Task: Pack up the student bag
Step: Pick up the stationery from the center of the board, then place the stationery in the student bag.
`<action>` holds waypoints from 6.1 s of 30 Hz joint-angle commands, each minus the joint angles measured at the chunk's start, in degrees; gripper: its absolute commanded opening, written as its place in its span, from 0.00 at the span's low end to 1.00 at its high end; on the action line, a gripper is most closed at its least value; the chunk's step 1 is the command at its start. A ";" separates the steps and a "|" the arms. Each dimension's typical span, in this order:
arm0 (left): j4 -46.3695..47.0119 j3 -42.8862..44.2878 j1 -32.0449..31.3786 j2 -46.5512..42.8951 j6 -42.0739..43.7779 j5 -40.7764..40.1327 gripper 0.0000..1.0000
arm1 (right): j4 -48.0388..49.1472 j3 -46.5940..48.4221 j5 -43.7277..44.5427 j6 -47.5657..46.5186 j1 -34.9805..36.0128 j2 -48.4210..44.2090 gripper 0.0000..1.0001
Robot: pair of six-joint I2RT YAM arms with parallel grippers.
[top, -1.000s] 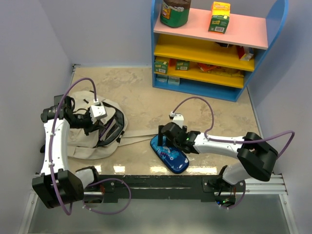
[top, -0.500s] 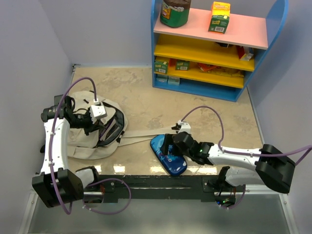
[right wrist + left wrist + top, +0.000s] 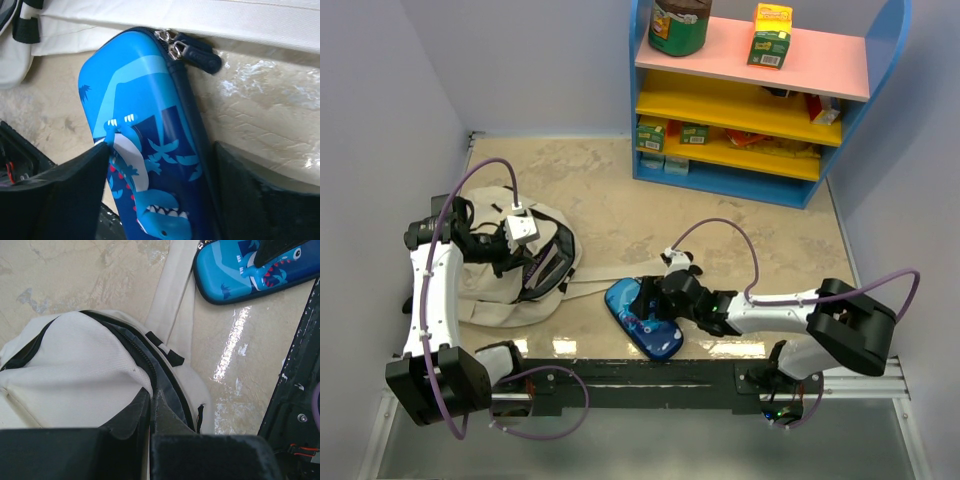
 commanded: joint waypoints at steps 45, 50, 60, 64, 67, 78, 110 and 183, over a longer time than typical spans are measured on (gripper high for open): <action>-1.33 3.44 -0.48 -3.56 -1.26 11.23 0.01 | -4.49 47.10 -20.92 -17.58 -5.77 23.55 0.00; -1.24 2.12 -0.48 -3.56 -0.64 10.96 0.01 | -4.93 45.78 -21.36 -17.58 -5.86 21.09 0.00; -1.33 3.09 -0.66 -4.26 -2.05 12.01 0.01 | -4.32 56.13 -24.26 -16.18 -6.04 29.78 0.00; -1.33 3.17 -2.06 -4.08 -3.97 14.21 0.01 | -0.64 64.67 -23.74 -12.85 -6.04 36.81 0.00; -1.33 3.09 -3.12 -3.82 -5.21 15.09 0.01 | 6.03 68.54 -20.67 -9.34 -5.95 41.65 0.00; -1.33 1.50 -4.08 -3.56 -5.39 14.21 0.01 | 14.50 73.21 -17.58 -5.71 -5.95 47.73 0.95; -1.33 0.54 -4.00 -2.76 -3.19 11.66 0.01 | 25.22 32.93 -14.50 -12.04 -2.87 26.80 0.10; -0.19 -4.03 -6.45 -4.17 -2.22 11.22 0.37 | 30.93 22.58 -7.66 -15.64 -1.56 19.96 0.15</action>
